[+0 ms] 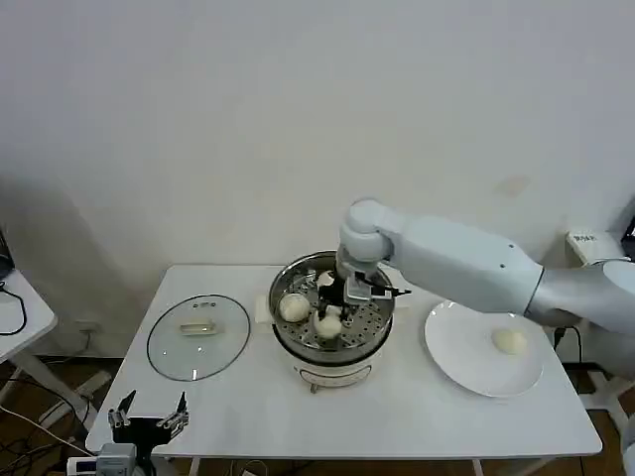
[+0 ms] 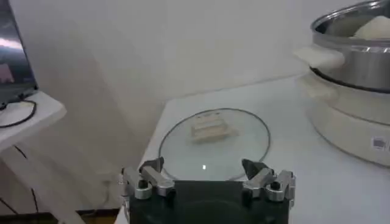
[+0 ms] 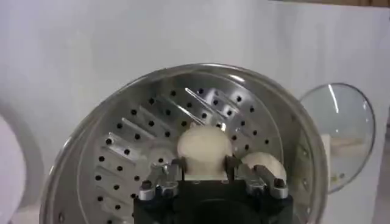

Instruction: Take steamed baozi put them in steamer then cover it.

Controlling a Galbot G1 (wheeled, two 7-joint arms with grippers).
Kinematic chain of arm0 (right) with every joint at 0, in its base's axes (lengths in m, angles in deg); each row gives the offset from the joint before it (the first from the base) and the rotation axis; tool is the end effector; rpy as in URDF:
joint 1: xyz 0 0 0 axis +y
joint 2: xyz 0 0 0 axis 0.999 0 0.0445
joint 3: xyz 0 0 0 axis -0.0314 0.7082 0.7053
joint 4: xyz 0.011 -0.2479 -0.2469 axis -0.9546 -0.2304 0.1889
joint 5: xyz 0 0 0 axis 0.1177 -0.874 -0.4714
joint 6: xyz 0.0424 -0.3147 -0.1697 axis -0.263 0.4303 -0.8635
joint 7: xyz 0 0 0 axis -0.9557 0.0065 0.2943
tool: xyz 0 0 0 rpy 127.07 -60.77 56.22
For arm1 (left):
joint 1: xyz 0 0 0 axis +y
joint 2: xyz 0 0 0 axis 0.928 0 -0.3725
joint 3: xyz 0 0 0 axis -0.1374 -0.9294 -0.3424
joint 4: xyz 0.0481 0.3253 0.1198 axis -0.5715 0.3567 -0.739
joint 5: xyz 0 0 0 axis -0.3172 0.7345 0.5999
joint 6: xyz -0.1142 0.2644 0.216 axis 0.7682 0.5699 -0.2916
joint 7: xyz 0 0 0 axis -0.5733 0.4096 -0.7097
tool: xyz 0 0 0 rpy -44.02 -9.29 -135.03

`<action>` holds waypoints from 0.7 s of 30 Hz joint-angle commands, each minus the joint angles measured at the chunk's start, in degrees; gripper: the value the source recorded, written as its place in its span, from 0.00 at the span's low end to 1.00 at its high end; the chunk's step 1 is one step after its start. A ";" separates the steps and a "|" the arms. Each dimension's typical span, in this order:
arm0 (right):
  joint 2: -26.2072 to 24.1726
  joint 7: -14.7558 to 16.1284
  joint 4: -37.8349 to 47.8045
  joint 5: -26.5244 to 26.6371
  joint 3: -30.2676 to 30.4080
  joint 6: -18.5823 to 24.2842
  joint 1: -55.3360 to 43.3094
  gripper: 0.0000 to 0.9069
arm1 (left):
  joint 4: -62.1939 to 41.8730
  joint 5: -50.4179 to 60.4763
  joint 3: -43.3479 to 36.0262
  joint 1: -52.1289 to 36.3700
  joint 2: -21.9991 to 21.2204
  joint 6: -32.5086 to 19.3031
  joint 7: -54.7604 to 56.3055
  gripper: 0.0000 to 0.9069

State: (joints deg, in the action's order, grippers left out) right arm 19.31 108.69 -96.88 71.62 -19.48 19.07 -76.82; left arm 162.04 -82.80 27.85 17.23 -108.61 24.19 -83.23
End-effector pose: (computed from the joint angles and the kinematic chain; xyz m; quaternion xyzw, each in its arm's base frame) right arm 0.5189 0.1386 -0.0947 -0.6765 0.0765 -0.7291 0.0705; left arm 0.1359 0.0690 -0.2609 0.0667 -0.9629 -0.1146 0.2348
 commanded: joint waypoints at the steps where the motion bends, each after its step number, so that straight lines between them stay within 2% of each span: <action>1: 0.13 0.06 -0.84 -0.28 0.52 0.68 0.36 0.49 | 0.00 0.07 -0.06 0.06 -0.01 -0.01 0.01 1.00; 16: -0.25 -0.10 -1.74 0.18 1.24 -0.66 0.88 0.50 | -0.14 -0.03 -0.14 0.07 0.19 -0.13 0.03 1.00; 17: -0.39 -0.12 -1.85 0.22 1.31 -0.80 0.86 0.56 | -0.12 -0.01 -0.17 0.04 0.16 -0.12 -0.05 1.00; 18: -0.40 -0.11 -1.90 0.23 1.32 -0.88 0.85 0.98 | -0.10 -0.02 -0.22 0.05 0.18 -0.12 -0.05 1.00; 21: -0.81 -0.42 -2.47 0.53 1.48 -1.41 0.80 1.00 | -0.19 -0.02 -0.24 0.00 0.21 -0.11 -0.05 1.00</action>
State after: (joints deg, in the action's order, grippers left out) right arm 18.60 108.44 -98.96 72.01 -18.16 17.97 -76.05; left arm 161.92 -82.82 27.63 17.20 -108.43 24.06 -83.25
